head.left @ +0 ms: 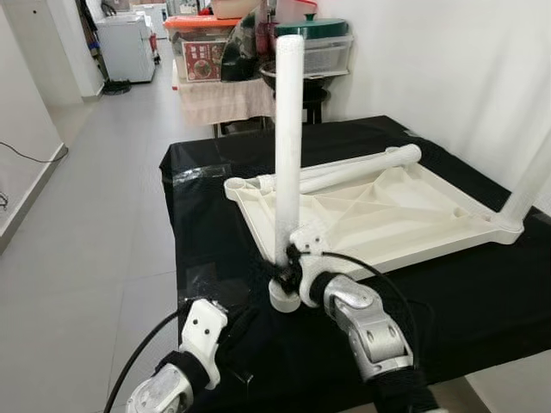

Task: Building children table

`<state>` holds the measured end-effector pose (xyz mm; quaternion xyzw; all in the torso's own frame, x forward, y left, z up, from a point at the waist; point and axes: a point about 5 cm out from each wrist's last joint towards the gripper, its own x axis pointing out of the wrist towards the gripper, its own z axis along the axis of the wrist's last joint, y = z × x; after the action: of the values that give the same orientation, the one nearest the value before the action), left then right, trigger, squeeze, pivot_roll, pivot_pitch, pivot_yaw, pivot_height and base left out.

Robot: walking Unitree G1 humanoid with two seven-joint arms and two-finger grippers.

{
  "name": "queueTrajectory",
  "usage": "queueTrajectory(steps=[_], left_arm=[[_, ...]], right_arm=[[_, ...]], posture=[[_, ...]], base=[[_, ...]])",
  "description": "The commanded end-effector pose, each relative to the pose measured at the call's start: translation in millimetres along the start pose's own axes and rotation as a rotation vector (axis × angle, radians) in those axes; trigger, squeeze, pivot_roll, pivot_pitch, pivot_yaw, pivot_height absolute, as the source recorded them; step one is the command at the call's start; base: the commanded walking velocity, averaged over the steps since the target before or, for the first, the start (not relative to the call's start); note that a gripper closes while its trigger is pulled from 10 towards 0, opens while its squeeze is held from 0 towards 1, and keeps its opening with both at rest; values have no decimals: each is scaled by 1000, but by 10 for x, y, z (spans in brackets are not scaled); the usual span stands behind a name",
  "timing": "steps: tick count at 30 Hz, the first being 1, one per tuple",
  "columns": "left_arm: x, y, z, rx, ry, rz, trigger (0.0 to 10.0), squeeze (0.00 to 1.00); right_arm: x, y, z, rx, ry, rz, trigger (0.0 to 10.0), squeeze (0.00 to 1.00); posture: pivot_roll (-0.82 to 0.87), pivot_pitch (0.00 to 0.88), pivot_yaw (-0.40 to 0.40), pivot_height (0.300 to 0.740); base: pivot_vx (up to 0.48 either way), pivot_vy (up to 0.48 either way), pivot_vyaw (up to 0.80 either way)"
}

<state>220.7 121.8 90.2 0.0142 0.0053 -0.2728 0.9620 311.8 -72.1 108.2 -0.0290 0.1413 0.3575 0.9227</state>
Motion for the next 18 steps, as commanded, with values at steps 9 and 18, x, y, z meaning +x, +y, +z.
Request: queueTrajectory(steps=[9, 18], left_arm=[[31, 1, -22, -2, 10, -4, 10000, 0], [49, -33, -25, 2, 8, -4, 10000, 0]], right_arm=[[60, -184, 399, -174, -87, 388, 10000, 0], [102, -342, 364, -240, 50, 488, 7922, 0]], posture=[[12, 0, -28, 740], [33, 0, -43, 740]], base=[[0, 0, 0], [0, 0, 0]])
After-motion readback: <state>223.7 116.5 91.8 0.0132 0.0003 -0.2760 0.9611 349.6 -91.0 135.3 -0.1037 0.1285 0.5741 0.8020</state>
